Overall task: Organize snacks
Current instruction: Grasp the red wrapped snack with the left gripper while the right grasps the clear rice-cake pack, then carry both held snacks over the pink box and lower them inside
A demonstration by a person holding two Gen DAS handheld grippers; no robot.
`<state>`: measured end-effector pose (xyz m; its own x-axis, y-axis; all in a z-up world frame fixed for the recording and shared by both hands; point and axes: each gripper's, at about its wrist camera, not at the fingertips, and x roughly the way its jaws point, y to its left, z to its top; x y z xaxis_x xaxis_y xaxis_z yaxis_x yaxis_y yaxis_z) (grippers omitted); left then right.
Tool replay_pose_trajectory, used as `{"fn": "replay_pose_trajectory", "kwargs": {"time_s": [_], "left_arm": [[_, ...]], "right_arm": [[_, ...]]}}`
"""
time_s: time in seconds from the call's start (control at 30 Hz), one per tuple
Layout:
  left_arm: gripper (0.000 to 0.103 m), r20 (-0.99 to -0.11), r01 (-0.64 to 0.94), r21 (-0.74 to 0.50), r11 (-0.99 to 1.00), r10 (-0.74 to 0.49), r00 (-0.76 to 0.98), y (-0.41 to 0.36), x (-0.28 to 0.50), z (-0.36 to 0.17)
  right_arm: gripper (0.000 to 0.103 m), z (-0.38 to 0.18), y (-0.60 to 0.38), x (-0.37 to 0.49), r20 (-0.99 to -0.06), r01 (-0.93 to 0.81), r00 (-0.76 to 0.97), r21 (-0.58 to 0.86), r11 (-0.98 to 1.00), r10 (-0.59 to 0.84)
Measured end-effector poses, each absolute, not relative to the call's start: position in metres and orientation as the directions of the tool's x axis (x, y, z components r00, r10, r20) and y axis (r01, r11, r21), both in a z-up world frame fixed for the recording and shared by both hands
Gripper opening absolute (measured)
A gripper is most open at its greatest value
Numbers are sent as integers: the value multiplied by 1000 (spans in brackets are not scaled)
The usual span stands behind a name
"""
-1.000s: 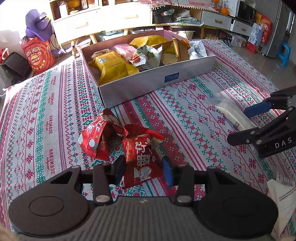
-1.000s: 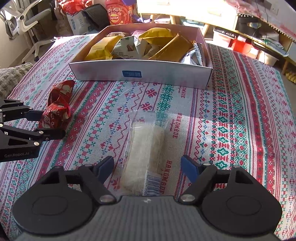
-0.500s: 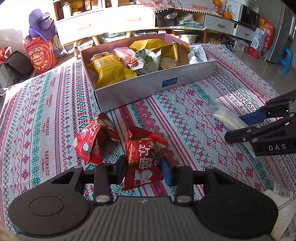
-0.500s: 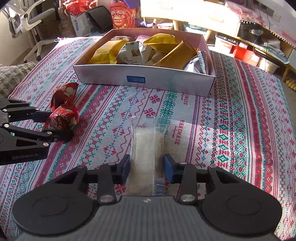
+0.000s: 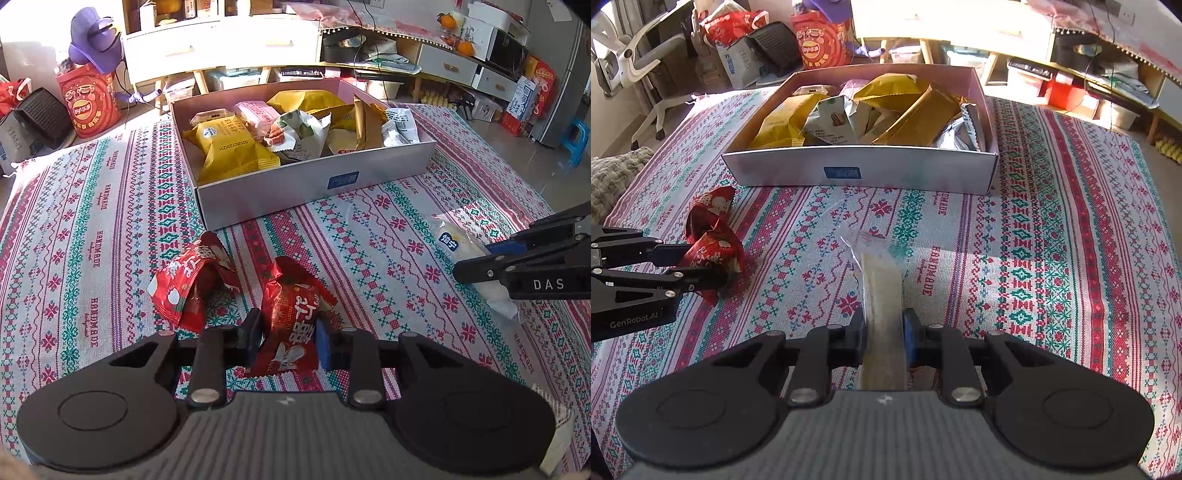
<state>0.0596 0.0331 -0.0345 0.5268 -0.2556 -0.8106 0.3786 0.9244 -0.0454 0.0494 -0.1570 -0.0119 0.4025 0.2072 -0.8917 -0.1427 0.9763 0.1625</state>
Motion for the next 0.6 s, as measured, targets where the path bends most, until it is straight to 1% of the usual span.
{"fn": "replay_pose_trajectory", "kwargs": {"time_s": [0.27, 0.6], "left_arm": [[34, -798, 380, -54, 923, -269, 539, 31, 60, -28], [34, -771, 345, -85, 935, -281, 571, 29, 69, -12]], "right_arm": [[18, -7, -160, 52, -885, -132, 414, 174, 976, 214], [18, 3, -161, 60, -872, -110, 431, 206, 972, 233]]}}
